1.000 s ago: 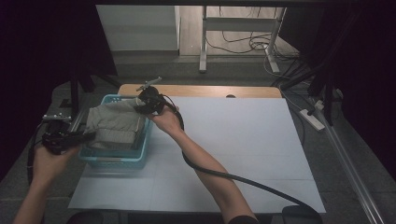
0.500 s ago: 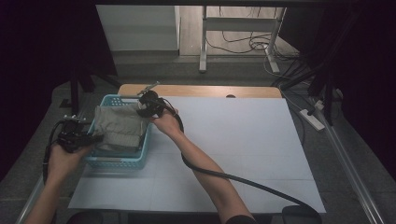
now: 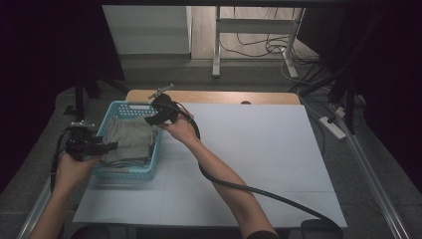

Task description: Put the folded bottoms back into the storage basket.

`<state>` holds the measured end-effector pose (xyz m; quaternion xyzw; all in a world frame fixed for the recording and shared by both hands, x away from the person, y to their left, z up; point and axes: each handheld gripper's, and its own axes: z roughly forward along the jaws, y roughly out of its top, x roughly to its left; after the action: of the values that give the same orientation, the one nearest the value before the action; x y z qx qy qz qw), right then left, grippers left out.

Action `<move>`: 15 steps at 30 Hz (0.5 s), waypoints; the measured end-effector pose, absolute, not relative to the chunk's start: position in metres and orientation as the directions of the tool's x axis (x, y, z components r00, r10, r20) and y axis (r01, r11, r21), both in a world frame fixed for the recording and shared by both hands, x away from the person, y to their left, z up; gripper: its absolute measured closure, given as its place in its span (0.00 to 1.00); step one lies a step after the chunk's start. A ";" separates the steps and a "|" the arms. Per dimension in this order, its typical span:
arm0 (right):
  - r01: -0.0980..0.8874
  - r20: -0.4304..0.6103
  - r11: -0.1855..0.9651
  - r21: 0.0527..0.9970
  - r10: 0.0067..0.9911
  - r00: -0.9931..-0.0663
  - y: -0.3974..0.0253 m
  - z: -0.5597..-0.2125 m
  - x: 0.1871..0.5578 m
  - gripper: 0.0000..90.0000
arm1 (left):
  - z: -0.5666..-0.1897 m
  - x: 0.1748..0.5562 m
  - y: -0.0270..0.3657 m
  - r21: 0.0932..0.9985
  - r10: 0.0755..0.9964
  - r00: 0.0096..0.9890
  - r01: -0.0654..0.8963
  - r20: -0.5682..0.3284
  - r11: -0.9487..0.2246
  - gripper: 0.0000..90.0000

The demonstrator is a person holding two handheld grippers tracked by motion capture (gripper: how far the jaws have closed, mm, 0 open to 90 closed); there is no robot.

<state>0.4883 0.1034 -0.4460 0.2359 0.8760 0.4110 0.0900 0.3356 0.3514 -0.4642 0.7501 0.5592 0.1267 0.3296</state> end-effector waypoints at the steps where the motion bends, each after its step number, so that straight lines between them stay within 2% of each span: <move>1: 0.335 0.036 0.547 0.767 0.485 -0.874 0.103 -0.445 0.488 0.41 | -0.464 0.335 0.350 0.639 0.919 0.350 0.752 -0.183 -0.160 0.28; 3: 0.337 0.044 0.550 0.764 0.477 -0.878 0.102 -0.442 0.486 0.38 | -0.463 0.333 0.347 0.644 0.913 0.356 0.750 -0.201 -0.151 0.23; 8: 0.339 0.070 0.542 0.769 0.456 -0.887 0.099 -0.439 0.482 0.31 | -0.460 0.326 0.343 0.666 0.882 0.385 0.737 -0.272 -0.116 0.20; 15: 0.335 0.079 0.545 0.769 0.439 -0.895 0.095 -0.437 0.476 0.25 | -0.459 0.315 0.332 0.684 0.862 0.417 0.720 -0.289 -0.120 0.14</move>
<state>0.4764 0.0951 -0.4375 0.2209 0.8766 0.4230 0.0618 0.3155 0.3324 -0.4595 0.7428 0.5323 0.0894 0.3961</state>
